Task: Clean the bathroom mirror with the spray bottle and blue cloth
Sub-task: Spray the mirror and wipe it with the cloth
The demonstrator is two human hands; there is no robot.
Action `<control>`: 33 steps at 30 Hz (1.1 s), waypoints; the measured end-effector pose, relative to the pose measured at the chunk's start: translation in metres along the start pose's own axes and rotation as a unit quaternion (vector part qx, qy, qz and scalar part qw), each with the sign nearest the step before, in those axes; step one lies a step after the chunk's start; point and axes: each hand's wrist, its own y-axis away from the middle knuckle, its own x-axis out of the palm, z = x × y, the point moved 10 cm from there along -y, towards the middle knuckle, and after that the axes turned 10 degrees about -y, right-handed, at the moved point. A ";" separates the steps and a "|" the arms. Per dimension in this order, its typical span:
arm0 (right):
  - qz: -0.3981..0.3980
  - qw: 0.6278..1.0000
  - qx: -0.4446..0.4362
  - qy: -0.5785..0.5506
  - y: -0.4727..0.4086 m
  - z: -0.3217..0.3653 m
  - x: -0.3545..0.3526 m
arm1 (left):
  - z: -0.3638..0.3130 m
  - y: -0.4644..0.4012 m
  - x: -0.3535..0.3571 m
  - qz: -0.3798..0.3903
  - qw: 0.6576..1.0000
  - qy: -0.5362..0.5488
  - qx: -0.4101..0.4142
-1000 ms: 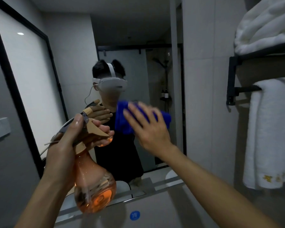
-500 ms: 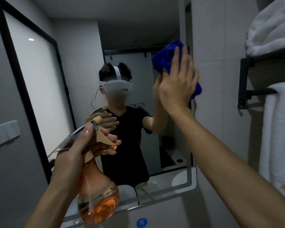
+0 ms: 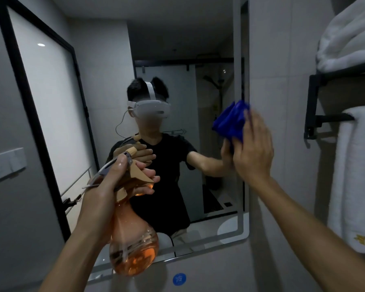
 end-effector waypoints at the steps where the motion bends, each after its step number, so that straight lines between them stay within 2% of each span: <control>1: -0.027 0.998 0.060 -0.024 -0.022 -0.006 -0.006 | -0.001 0.000 0.000 0.000 1.000 -0.001 0.001; 4: -0.080 0.985 0.147 -0.044 -0.077 0.002 -0.013 | -0.004 -0.001 -0.001 0.000 1.000 -0.002 0.009; 6: -0.076 0.989 0.129 0.006 -0.095 0.032 -0.008 | -0.006 -0.001 -0.001 0.000 1.000 -0.005 0.016; 8: -0.035 0.997 0.050 0.036 -0.089 0.072 0.009 | -0.007 -0.001 -0.002 -0.003 1.000 -0.005 0.017; 11: 0.027 0.994 -0.105 0.029 -0.030 0.121 0.037 | -0.007 0.001 -0.003 -0.008 1.000 -0.006 0.020; 13: 0.061 0.982 -0.178 0.033 0.023 0.128 0.047 | -0.007 0.007 -0.007 -0.010 1.000 -0.013 0.019; 15: 0.085 0.975 -0.199 0.051 0.064 0.112 0.051 | -0.008 0.015 -0.015 -0.010 0.999 -0.024 0.019; 18: 0.095 0.984 -0.142 0.060 0.086 0.070 0.043 | -0.012 0.023 -0.036 -0.020 0.999 -0.045 0.022; 23: 0.070 0.997 0.032 0.015 0.053 0.047 0.023 | -0.015 0.027 -0.075 -0.048 0.998 -0.040 0.003; 29: 0.059 0.996 0.068 -0.001 0.006 0.089 0.029 | -0.019 0.028 -0.117 -0.067 0.997 -0.028 -0.024; 33: 0.050 0.996 0.076 -0.021 -0.007 0.129 0.042 | -0.027 0.028 -0.146 -0.072 0.996 -0.058 0.001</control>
